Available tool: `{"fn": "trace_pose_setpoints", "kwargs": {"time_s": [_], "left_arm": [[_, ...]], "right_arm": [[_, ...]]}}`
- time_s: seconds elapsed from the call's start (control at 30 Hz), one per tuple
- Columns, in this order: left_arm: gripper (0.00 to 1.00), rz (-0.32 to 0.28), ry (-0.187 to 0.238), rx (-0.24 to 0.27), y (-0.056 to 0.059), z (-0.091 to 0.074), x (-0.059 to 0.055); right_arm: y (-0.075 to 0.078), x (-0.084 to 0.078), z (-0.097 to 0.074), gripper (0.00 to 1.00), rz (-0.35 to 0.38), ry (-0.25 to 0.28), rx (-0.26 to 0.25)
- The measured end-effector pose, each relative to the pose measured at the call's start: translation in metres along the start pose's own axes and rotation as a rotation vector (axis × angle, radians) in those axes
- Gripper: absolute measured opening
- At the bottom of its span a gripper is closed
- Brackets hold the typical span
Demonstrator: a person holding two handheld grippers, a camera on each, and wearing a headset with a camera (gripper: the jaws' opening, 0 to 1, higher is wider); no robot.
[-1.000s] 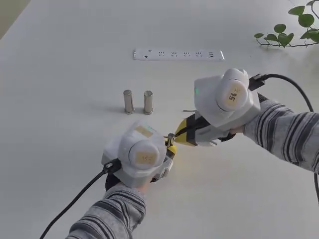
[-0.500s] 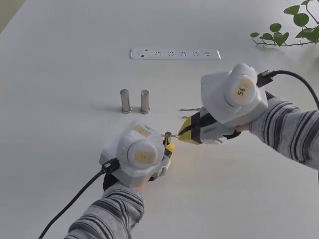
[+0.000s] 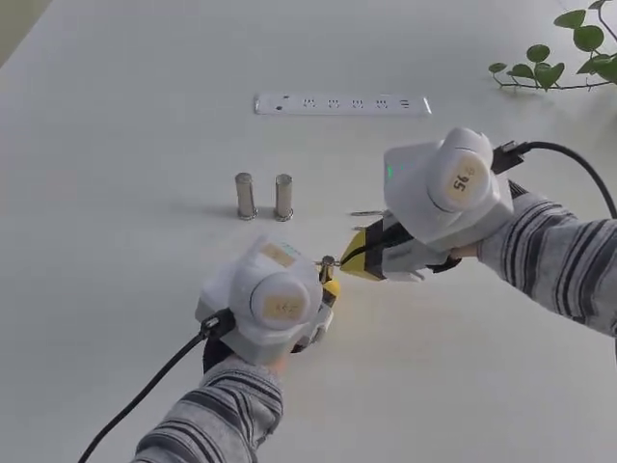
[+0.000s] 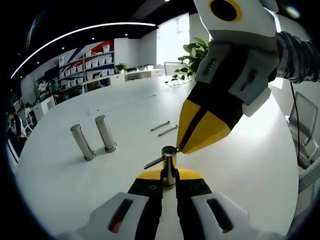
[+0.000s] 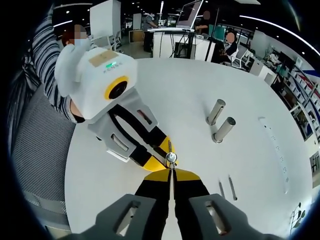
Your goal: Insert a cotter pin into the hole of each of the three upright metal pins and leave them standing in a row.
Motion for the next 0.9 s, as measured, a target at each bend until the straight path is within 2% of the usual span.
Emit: {"fn": "trace_pose_setpoints", "kwargs": {"time_s": [0.2,0.3,0.4,0.47,0.53,0.57,0.67,0.77,0.9], "left_arm": [[0.05,0.004,-0.001,-0.001,0.0,0.0,0.001],[0.05,-0.005,-0.003,-0.001,-0.001,0.001,0.001],[0.05,-0.008,-0.006,-0.002,-0.002,0.001,0.002],[0.05,-0.012,-0.005,0.001,-0.002,0.001,0.002],[0.05,-0.015,-0.001,0.003,-0.004,0.001,0.002],[0.05,-0.005,-0.002,0.004,-0.005,0.001,0.002],[0.05,-0.009,-0.003,0.0,-0.008,0.001,0.002],[0.05,-0.006,-0.014,0.006,-0.014,-0.001,0.001],[0.05,-0.024,-0.012,0.009,-0.026,-0.008,0.002]], "right_arm": [[-0.002,-0.001,0.001,0.0,0.042,0.012,0.002],[-0.003,-0.002,0.0,0.03,0.055,0.001,-0.009],[-0.003,-0.002,-0.001,0.06,0.091,0.02,-0.016],[-0.001,-0.003,-0.002,0.1,0.121,0.03,-0.039],[0.006,-0.004,-0.004,0.18,0.153,0.045,-0.106],[0.008,-0.006,-0.005,0.2,0.173,0.049,-0.12],[0.015,-0.007,-0.009,0.22,0.263,0.098,-0.176],[0.022,-0.01,-0.012,0.23,0.33,0.124,-0.226],[0.02,-0.015,-0.014,0.25,0.373,0.139,-0.241]]}}
Point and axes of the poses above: the centre of the closed fingertips' face, and the gripper's own axes: z roughly forward along the fingers, y roughly to its right, x roughly out of its top, the point moved 4 cm from there along -z, roughly backward along the fingers, and after that the axes turned 5 degrees about y, right-handed, at the moved point
